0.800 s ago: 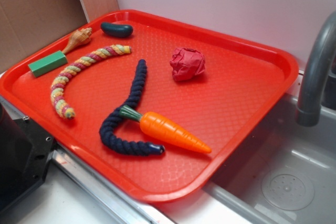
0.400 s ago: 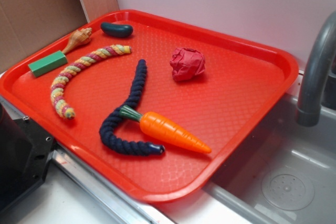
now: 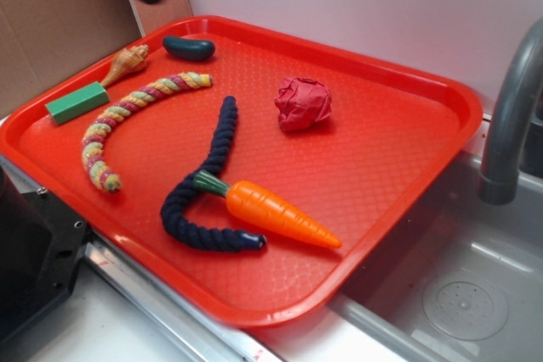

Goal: Grab the red paper.

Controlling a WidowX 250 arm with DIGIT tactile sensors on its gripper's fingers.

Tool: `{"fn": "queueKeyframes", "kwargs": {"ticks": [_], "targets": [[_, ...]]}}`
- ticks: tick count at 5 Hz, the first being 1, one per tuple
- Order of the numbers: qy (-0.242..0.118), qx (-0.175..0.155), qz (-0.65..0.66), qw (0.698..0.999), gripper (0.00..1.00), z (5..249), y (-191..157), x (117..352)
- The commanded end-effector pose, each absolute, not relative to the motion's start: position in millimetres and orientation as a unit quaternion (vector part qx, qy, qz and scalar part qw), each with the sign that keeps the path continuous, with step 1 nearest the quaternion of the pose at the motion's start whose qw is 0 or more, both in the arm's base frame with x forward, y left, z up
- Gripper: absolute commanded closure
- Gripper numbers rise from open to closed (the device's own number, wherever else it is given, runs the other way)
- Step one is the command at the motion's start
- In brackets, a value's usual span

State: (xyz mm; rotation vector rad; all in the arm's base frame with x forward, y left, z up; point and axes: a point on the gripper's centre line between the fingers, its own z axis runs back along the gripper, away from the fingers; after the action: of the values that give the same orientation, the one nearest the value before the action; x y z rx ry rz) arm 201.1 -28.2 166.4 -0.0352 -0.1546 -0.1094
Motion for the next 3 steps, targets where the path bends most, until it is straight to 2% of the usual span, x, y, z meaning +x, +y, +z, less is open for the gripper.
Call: {"fn": "queueKeyframes", "kwargs": {"ticks": [1,2,3], "targets": [[-0.138,-0.008,-0.114,0.984,0.00,115.6,-52.9,258.9],[-0.128,-0.031,-0.144,0.981,0.00,74.6,-68.5,276.4],[-0.136,-0.030,-0.156,0.978,0.00,47.8,-81.0,283.8]]}}
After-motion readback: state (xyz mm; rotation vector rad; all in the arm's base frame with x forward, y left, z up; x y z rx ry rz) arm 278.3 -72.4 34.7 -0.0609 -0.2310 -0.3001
